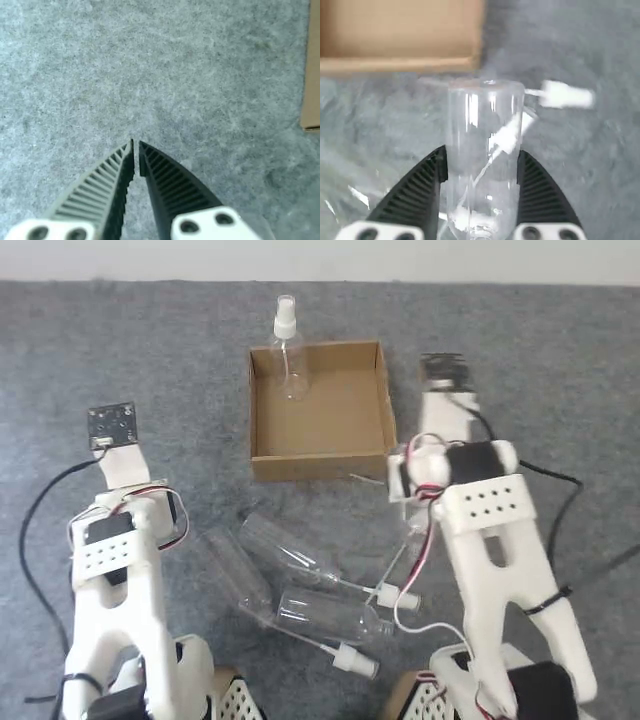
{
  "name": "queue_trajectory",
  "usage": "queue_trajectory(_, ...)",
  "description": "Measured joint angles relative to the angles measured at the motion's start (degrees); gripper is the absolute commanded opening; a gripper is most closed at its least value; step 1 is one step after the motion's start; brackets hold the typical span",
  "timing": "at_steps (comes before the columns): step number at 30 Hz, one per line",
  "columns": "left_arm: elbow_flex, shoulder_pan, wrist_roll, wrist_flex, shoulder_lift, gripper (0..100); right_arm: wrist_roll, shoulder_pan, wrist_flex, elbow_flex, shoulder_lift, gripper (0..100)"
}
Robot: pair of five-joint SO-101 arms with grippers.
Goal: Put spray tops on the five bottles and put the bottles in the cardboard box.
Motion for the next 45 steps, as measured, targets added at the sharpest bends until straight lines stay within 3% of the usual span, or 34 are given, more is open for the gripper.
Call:
queue_trajectory(8,0.0,0.0,0.0,0.0,0.0,2,-17.6,9.3,0.0,1.2,-0.2,5.5)
queue_trajectory(16,0.0,0.0,0.0,0.0,0.0,2,-21.4,17.3,-3.4,8.7,-0.4,5.5)
queue_trajectory(22,0.0,0.0,0.0,0.0,0.0,2,-31.3,24.9,-7.5,11.9,-0.4,5.5)
queue_trajectory(31,0.0,0.0,0.0,0.0,0.0,2,-43.3,25.8,-7.6,15.4,-0.4,6.0)
queue_trajectory(40,0.0,0.0,0.0,0.0,0.0,2,-49.5,26.4,-7.6,15.4,-0.4,6.2)
queue_trajectory(45,0.0,0.0,0.0,0.0,0.0,2,-51.4,27.9,-7.6,15.4,-0.4,17.7)
